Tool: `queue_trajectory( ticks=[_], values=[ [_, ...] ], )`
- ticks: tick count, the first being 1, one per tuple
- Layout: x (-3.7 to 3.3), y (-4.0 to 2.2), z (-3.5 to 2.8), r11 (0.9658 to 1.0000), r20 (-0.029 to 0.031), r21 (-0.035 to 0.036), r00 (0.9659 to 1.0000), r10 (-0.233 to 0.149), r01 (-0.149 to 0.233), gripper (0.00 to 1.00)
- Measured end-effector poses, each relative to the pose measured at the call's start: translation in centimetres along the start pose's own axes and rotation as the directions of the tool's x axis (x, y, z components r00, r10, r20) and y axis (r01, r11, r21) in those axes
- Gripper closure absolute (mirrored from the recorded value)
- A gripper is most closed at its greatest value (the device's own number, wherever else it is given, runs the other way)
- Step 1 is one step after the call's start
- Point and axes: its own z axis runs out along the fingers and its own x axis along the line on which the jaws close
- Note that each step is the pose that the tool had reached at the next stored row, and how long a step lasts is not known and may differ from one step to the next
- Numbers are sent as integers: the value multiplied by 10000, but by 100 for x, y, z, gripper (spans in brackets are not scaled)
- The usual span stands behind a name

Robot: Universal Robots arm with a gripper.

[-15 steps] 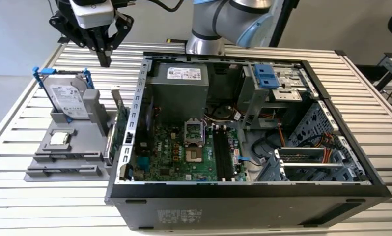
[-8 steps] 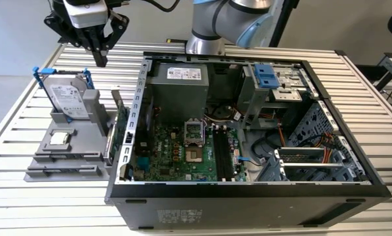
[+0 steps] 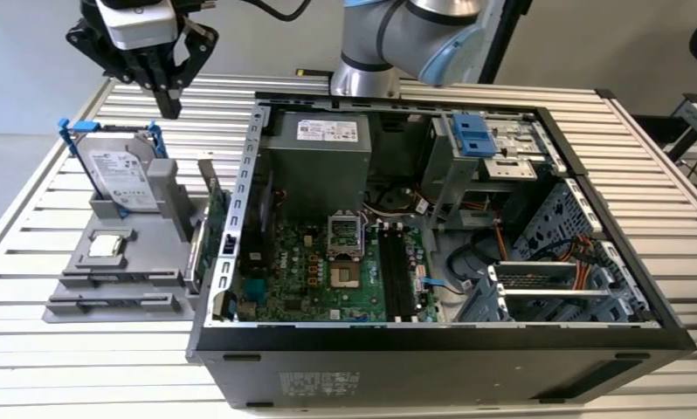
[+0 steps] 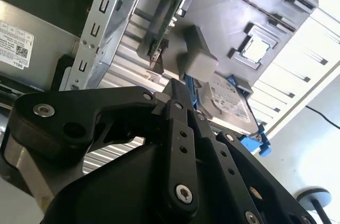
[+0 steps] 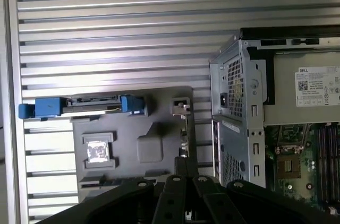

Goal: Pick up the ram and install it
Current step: 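Reach for the ram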

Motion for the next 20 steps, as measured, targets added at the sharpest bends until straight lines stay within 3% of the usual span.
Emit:
queue_trajectory(
  ticks=[20],
  values=[
    [223, -16, -4, 10000, 0, -2, 10000, -1, 1, 100]
  ],
)
